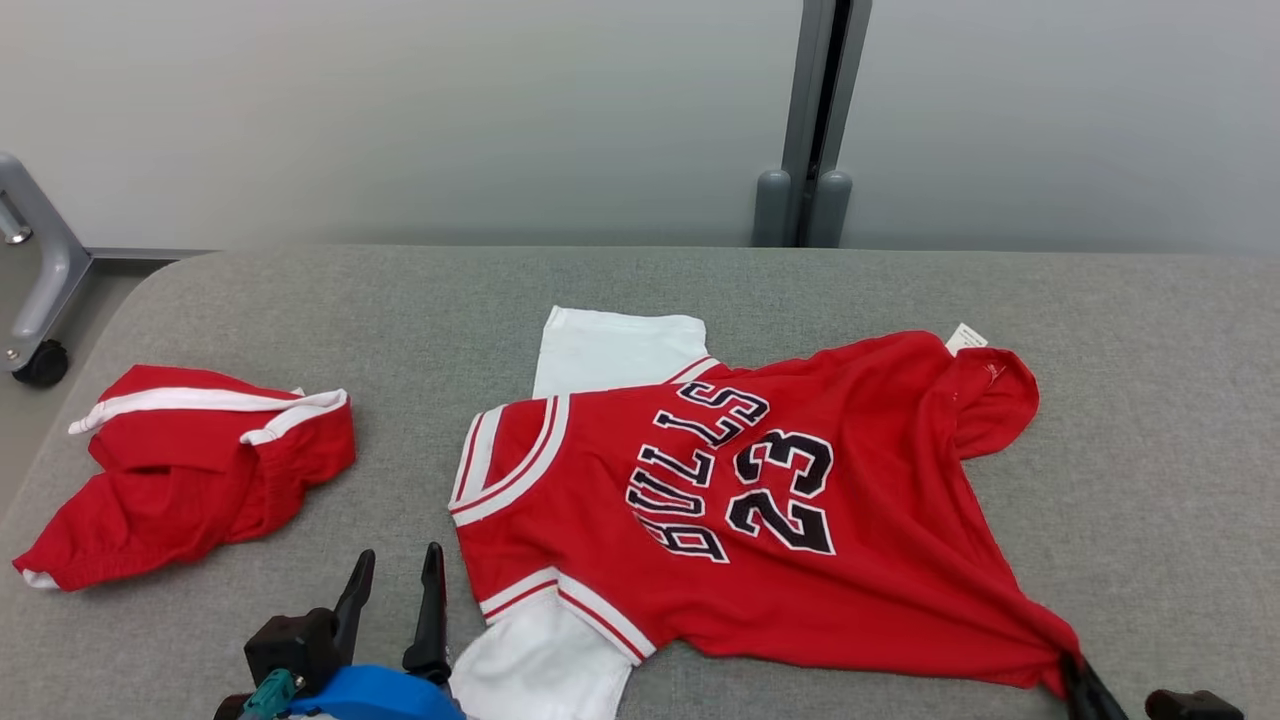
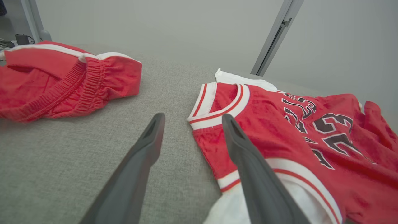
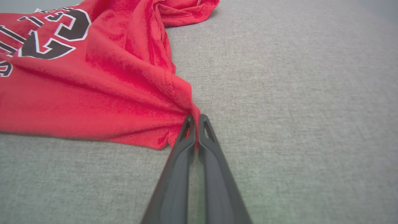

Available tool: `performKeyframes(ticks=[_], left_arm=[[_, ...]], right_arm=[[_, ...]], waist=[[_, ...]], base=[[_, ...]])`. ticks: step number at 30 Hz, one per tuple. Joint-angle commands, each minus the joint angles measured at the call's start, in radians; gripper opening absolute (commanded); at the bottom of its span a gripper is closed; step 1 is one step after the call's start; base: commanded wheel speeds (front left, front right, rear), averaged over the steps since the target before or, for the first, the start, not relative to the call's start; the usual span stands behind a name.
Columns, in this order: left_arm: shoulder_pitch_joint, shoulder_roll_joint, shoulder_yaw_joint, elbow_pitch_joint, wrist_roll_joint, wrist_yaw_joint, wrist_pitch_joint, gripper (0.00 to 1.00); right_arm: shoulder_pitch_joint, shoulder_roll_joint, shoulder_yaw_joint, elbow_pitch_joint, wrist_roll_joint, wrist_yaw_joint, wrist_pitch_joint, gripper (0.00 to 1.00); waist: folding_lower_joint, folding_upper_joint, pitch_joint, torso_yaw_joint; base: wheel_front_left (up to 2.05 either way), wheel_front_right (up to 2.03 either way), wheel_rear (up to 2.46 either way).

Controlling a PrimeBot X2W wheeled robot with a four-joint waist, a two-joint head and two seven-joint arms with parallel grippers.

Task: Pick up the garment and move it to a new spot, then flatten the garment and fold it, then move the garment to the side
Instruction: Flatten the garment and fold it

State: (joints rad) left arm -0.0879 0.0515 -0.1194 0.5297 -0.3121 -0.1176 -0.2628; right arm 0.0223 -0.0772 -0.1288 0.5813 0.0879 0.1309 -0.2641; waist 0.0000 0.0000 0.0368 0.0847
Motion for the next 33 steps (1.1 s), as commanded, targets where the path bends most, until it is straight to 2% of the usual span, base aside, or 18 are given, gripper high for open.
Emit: performKeyframes(ticks=[1,4,5,6,11,13,16,19,24,33], left_arm=[[0.002,0.000,0.006,0.004,-0.001,0.008,-0.003,1.00],[0.008,0.000,0.016,0.011,0.003,0.014,-0.003,1.00],[0.008,0.000,0.018,0.013,0.006,0.014,-0.003,1.00],[0.009,-0.001,0.022,0.014,0.008,0.015,-0.003,1.00],[0.012,0.000,0.026,0.007,0.055,0.014,-0.003,1.00],[0.013,0.000,0.025,0.000,0.078,0.009,-0.003,1.00],[0.013,0.005,0.015,-0.012,0.114,0.002,-0.003,1.00],[0.017,0.010,0.004,-0.022,0.137,-0.006,-0.003,1.00],[0.035,0.016,-0.007,-0.032,0.164,-0.011,-0.003,1.00],[0.067,0.010,0.001,-0.036,0.168,-0.015,-0.003,1.00]], right_arm=[[0.010,-0.008,-0.020,-0.008,-0.017,0.000,0.000,0.00],[0.006,-0.012,-0.085,-0.006,-0.053,0.000,0.000,0.00],[-0.004,-0.008,-0.103,-0.014,-0.066,0.000,0.000,0.45],[-0.016,0.000,-0.118,-0.030,-0.074,0.000,0.000,1.00],[-0.038,0.023,-0.092,-0.161,-0.104,0.000,0.000,1.00],[-0.046,0.025,-0.054,-0.222,-0.106,0.000,0.000,1.00],[-0.053,0.027,0.027,-0.268,-0.049,0.000,0.000,1.00],[-0.051,0.026,0.091,-0.264,-0.024,0.000,-0.001,1.00],[-0.045,0.026,0.132,-0.234,-0.004,0.000,0.000,1.00],[-0.038,0.026,0.124,-0.194,0.008,0.000,0.000,1.00]], waist=[[0.0000,0.0000,-0.004,-0.004],[0.0000,0.0000,-0.010,-0.007],[0.0000,0.0000,-0.012,-0.008],[0.0000,0.0000,-0.013,-0.008],[0.0000,0.0000,-0.017,-0.007],[0.0000,0.0000,-0.018,-0.008],[0.0000,0.0000,-0.020,-0.010],[0.0000,0.0000,-0.026,-0.012],[0.0000,0.0000,-0.039,-0.015],[0.0000,0.0000,-0.053,-0.025]], base=[[0.00,0.00,0.00],[0.00,0.00,0.00],[0.00,0.00,0.00],[0.00,0.00,0.00],[0.00,0.00,0.00],[0.00,0.00,0.00],[0.00,0.00,0.00],[0.00,0.00,0.00],[0.00,0.00,0.00],[0.00,0.00,0.00]])
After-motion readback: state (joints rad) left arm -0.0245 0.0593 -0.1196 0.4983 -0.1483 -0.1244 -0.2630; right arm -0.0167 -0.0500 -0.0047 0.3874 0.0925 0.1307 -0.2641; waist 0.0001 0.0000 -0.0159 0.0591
